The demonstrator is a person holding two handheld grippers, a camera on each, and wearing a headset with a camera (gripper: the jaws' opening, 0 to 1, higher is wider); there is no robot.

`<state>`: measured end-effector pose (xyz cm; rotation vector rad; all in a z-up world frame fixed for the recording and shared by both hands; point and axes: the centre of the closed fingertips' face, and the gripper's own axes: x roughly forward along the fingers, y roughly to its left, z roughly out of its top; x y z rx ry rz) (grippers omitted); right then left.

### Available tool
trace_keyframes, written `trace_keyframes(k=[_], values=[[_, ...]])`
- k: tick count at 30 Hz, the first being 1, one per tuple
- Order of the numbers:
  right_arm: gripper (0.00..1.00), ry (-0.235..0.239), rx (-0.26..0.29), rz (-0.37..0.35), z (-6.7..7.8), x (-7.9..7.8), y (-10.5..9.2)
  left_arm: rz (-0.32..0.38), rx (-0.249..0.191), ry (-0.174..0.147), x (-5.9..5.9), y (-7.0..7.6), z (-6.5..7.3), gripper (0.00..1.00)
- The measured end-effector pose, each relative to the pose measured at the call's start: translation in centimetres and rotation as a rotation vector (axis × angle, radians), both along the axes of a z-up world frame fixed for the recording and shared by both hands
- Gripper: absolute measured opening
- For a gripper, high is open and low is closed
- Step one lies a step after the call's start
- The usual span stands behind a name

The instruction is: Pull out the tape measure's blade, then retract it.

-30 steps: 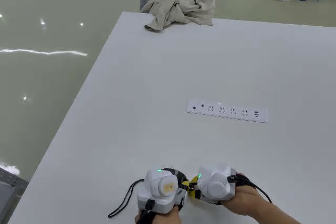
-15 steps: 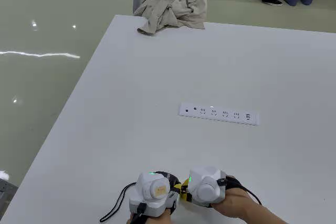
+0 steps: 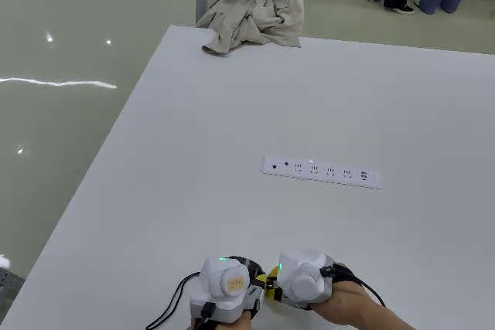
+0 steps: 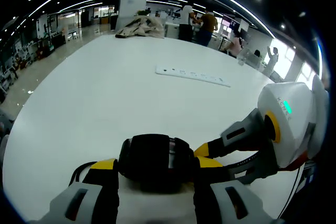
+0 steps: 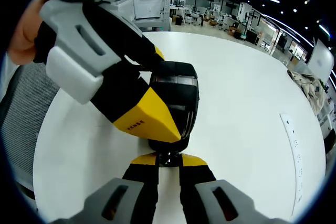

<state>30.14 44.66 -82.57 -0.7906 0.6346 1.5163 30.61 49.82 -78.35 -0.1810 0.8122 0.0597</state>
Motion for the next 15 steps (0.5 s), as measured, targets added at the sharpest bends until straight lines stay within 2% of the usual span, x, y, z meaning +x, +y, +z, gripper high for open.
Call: trace_keyframes(k=[14, 15], values=[[0.16, -0.025, -0.010, 0.014, 0.08, -0.04, 0.03, 0.003, 0.003, 0.003, -0.02, -0.07, 0.05, 0.56], [0.16, -0.025, -0.010, 0.011, 0.09, 0.00, 0.04, -0.025, 0.030, 0.014, -0.13, -0.09, -0.23, 0.58]])
